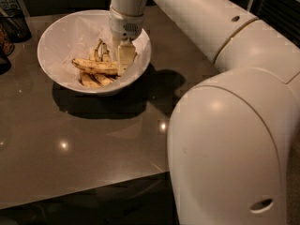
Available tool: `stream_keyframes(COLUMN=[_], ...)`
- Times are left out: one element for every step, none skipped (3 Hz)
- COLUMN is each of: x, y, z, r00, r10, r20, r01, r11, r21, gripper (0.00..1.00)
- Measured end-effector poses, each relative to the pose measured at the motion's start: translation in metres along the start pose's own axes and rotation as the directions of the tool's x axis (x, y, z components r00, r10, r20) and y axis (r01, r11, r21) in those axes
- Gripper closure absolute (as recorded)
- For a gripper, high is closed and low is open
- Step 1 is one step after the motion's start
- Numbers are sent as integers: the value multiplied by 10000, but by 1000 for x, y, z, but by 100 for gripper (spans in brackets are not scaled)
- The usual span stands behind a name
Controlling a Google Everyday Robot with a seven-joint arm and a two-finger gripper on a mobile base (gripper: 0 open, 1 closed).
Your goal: Pick banana from white bowl
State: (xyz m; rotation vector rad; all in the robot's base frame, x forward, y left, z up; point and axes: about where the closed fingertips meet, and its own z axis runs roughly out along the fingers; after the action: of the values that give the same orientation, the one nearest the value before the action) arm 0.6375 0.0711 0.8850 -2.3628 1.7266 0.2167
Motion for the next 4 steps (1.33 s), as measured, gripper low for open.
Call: stream_keyframes(x=[0, -1, -9, -23], y=[0, 0, 4, 12], z=[0, -5, -25, -48], r00=[10000, 10000, 9999, 9994], r10=[0, 4, 4, -215], r20=[0, -1, -145, -277], r01=[0, -4, 10, 262], r11=[10000, 10000, 9955, 9827], r21=[0, 5, 942, 1833], gripper=[100, 100, 100, 100])
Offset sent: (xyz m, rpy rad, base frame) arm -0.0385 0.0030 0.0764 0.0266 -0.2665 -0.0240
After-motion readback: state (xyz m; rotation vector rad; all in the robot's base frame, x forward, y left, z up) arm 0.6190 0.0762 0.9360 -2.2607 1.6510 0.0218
